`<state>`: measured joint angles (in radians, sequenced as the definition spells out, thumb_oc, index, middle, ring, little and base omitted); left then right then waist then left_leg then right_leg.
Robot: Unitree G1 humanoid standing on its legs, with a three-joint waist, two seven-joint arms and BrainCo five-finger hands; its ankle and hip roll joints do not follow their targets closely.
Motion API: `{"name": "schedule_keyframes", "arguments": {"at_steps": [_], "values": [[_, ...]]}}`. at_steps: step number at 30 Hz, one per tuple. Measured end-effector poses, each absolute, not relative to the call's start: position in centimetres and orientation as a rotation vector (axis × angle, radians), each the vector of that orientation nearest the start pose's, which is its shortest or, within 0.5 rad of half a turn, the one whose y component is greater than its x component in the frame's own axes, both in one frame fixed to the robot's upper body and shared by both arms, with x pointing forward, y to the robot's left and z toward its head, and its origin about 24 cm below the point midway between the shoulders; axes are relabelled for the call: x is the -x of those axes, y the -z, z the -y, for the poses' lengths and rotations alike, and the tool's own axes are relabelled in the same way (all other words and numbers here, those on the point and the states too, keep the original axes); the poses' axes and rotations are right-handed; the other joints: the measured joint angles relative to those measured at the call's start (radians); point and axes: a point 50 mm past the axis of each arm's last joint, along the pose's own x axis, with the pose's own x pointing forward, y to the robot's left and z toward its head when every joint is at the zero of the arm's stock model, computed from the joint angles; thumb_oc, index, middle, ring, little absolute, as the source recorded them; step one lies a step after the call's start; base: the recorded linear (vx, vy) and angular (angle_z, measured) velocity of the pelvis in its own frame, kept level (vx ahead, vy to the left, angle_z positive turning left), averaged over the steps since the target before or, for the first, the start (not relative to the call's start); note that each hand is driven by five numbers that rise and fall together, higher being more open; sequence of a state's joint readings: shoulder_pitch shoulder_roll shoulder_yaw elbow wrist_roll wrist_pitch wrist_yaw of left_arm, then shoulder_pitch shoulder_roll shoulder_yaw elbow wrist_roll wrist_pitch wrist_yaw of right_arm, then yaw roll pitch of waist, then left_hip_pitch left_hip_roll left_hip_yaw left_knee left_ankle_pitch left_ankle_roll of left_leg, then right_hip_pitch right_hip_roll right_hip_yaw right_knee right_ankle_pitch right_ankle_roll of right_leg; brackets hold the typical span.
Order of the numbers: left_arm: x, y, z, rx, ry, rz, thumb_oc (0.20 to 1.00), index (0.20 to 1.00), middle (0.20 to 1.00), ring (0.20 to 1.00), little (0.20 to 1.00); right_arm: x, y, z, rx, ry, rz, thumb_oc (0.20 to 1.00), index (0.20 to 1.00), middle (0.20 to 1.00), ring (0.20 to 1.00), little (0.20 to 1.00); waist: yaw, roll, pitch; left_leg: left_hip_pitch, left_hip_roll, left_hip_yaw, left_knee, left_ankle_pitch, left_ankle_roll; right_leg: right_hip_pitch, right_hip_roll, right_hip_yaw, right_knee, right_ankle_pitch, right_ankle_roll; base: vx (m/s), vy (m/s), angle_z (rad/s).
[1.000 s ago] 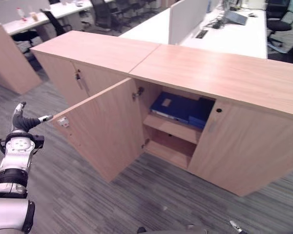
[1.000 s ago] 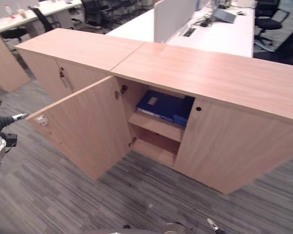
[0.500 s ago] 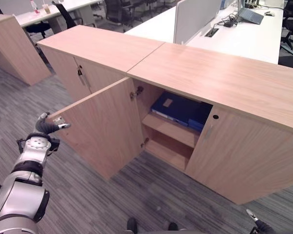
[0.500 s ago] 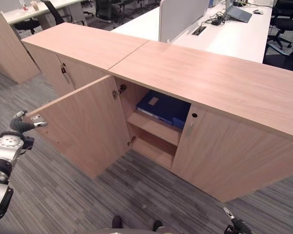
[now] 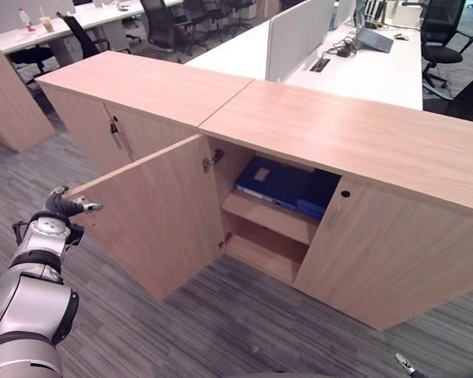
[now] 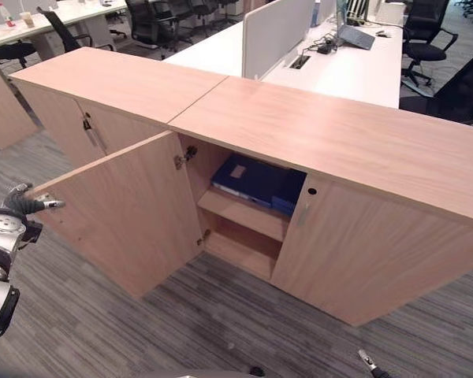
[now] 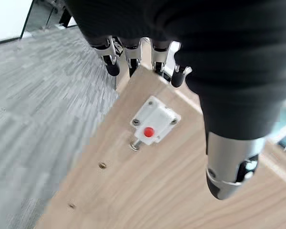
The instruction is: Put the empty folder in the office cabinet
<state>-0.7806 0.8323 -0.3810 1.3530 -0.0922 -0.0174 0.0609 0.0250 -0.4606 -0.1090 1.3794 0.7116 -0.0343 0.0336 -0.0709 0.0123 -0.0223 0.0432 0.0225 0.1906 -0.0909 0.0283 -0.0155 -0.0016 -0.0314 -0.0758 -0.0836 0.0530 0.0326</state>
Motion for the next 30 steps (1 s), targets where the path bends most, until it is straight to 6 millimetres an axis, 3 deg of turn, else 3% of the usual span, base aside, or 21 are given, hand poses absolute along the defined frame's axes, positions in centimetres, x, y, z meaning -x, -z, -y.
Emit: {"name": "schedule_keyframes", "arguments": {"at_steps": [7, 11, 14, 17, 18, 19, 21, 25, 26, 28, 30], "values": [[-30.8, -9.6, -40.0, -0.989, -0.423, -0.643, 1.000, 1.000, 1.000, 1.000, 1.000, -3.2, 13.2, 33.8, -0.225, 0.786, -1.146, 1.000, 1.000, 1.000, 1.000, 1.000, -0.006, -0.018, -0.012, -0.040, -0.008, 0.024, 0.000, 0.001, 0.012, -0.053, -0.006, 0.023, 0.004, 0.022, 0.005, -0.01, 0.042, -0.10], [-31.6, -10.5, -39.6, -1.156, -0.363, -0.681, 1.000, 1.000, 1.000, 1.000, 1.000, -3.0, 13.3, 33.8, -0.205, 0.768, -1.181, 1.000, 1.000, 1.000, 1.000, 1.000, -0.003, -0.031, -0.022, -0.065, -0.014, 0.025, 0.000, 0.006, 0.020, -0.075, -0.011, 0.023, 0.003, 0.029, 0.014, -0.01, 0.027, 0.01], [-32.4, -10.4, -38.6, -1.182, -0.301, -0.680, 1.000, 1.000, 1.000, 1.000, 1.000, -3.7, 13.4, 33.5, -0.212, 0.742, -1.182, 1.000, 1.000, 1.000, 1.000, 1.000, -0.003, -0.033, -0.025, -0.063, -0.022, 0.025, 0.000, 0.006, 0.025, -0.072, -0.018, 0.023, 0.002, 0.032, 0.017, 0.01, 0.004, 0.01], [-34.2, -10.5, -36.2, -1.230, -0.203, -0.631, 1.000, 1.000, 1.000, 1.000, 1.000, -3.9, 13.7, 32.8, -0.197, 0.698, -1.202, 1.000, 1.000, 1.000, 1.000, 1.000, -0.003, -0.036, -0.027, -0.057, -0.027, 0.025, 0.000, 0.006, 0.027, -0.066, -0.024, 0.021, 0.001, 0.034, 0.020, 0.01, 0.002, 0.01], [-35.5, -10.1, -33.8, -1.248, -0.119, -0.575, 1.000, 1.000, 1.000, 1.000, 1.000, -4.6, 13.8, 32.6, -0.183, 0.670, -1.197, 1.000, 1.000, 1.000, 1.000, 1.000, -0.004, -0.036, -0.030, -0.055, -0.029, 0.028, 0.000, 0.005, 0.028, -0.065, -0.026, 0.024, 0.002, 0.034, 0.021, 0.00, 0.000, -0.05], [-35.9, -10.3, -33.0, -1.246, -0.095, -0.545, 1.000, 1.000, 1.000, 1.000, 1.000, -4.6, 13.8, 32.6, -0.178, 0.663, -1.200, 1.000, 1.000, 1.000, 1.000, 1.000, -0.004, -0.036, -0.032, -0.054, -0.030, 0.029, 0.000, 0.005, 0.028, -0.065, -0.027, 0.025, 0.002, 0.035, 0.022, 0.01, 0.001, -0.08], [-37.6, -11.5, -29.4, -1.233, 0.041, -0.410, 1.000, 1.000, 1.000, 1.000, 1.000, -5.5, 13.8, 32.4, -0.179, 0.639, -1.175, 1.000, 1.000, 1.000, 1.000, 1.000, -0.005, -0.037, -0.033, -0.052, -0.030, 0.039, 0.000, 0.006, 0.029, -0.059, -0.027, 0.031, -0.001, 0.041, 0.028, 0.01, -0.001, -0.12], [-36.3, -13.0, -28.4, -1.324, 0.296, -0.394, 1.000, 1.000, 1.000, 1.000, 1.000, -5.2, 13.8, 32.2, -0.191, 0.617, -1.174, 1.000, 1.000, 1.000, 1.000, 1.000, -0.006, -0.033, -0.027, -0.040, -0.029, 0.046, 0.000, 0.005, 0.030, -0.049, -0.031, 0.034, -0.004, 0.041, 0.028, 0.01, 0.002, -0.03], [-35.7, -13.2, -26.9, -1.267, 0.408, -0.374, 1.000, 1.000, 1.000, 1.000, 1.000, -4.8, 13.9, 32.2, -0.194, 0.614, -1.186, 1.000, 1.000, 1.000, 1.000, 1.000, 0.000, -0.031, -0.027, -0.038, -0.029, 0.045, 0.000, 0.004, 0.031, -0.045, -0.032, 0.033, -0.004, 0.039, 0.030, 0.03, 0.009, 0.07], [-34.9, -13.3, -25.9, -1.189, 0.495, -0.380, 1.000, 1.000, 1.000, 1.000, 1.000, -4.8, 13.9, 32.1, -0.200, 0.607, -1.185, 1.000, 1.000, 1.000, 1.000, 1.000, -0.001, -0.032, -0.027, -0.036, -0.031, 0.046, 0.000, 0.003, 0.032, -0.047, -0.035, 0.032, -0.005, 0.038, 0.031, 0.01, 0.005, 0.06], [-33.3, -13.1, -21.7, -1.001, 0.742, -0.380, 1.000, 1.000, 1.000, 1.000, 1.000, -4.7, 14.1, 31.9, -0.206, 0.605, -1.188, 1.000, 1.000, 1.000, 1.000, 1.000, 0.000, -0.030, -0.026, -0.033, -0.038, 0.044, 0.000, 0.001, 0.035, -0.040, -0.044, 0.029, -0.009, 0.032, 0.040, -0.02, -0.004, 0.11]]}}
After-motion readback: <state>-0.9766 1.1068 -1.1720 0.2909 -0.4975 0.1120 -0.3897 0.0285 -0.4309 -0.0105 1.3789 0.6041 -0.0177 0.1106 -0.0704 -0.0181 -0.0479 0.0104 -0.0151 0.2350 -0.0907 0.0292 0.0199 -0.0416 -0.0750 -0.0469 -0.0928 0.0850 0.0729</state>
